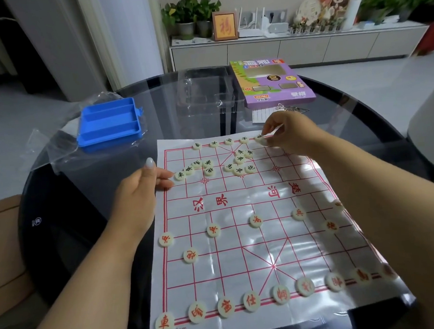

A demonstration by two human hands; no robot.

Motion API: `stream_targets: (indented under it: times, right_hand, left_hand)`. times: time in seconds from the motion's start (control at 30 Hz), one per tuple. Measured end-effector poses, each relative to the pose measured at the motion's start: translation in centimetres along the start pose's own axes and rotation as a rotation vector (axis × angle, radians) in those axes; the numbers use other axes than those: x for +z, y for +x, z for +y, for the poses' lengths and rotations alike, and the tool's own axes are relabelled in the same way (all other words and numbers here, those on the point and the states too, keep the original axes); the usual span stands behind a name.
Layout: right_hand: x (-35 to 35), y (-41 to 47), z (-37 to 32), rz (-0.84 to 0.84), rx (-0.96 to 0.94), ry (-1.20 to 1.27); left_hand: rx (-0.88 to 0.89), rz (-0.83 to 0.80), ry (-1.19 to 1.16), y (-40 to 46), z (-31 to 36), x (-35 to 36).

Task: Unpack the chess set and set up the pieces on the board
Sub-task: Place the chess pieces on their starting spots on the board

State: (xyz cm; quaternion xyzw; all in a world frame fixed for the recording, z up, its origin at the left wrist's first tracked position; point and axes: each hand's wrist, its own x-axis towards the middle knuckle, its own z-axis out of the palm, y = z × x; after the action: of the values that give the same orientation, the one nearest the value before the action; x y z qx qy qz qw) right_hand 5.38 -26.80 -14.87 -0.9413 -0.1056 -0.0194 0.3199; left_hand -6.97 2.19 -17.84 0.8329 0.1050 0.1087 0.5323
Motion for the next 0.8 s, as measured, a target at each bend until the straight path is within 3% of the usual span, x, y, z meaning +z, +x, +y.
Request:
stream_targets:
  times: [0.23,0.53,0.8]
  right_hand:
    - [0.1,-1.1,-1.5,-0.079,0.017,0.135]
    - [0.4,-2.0,-2.6,-0.359,-0.03,0.033]
    - [1.6,-2.3,-3.5,-0.298,-0.102,-0.057]
  left_hand:
    - [0.0,0.002,-0.012,0.0,0.0,0.1]
    - [0.016,0.001,-0.012,-0.1,0.0,0.1]
    - [0.003,-0.007,-0.018,0.0,0.0,0.0]
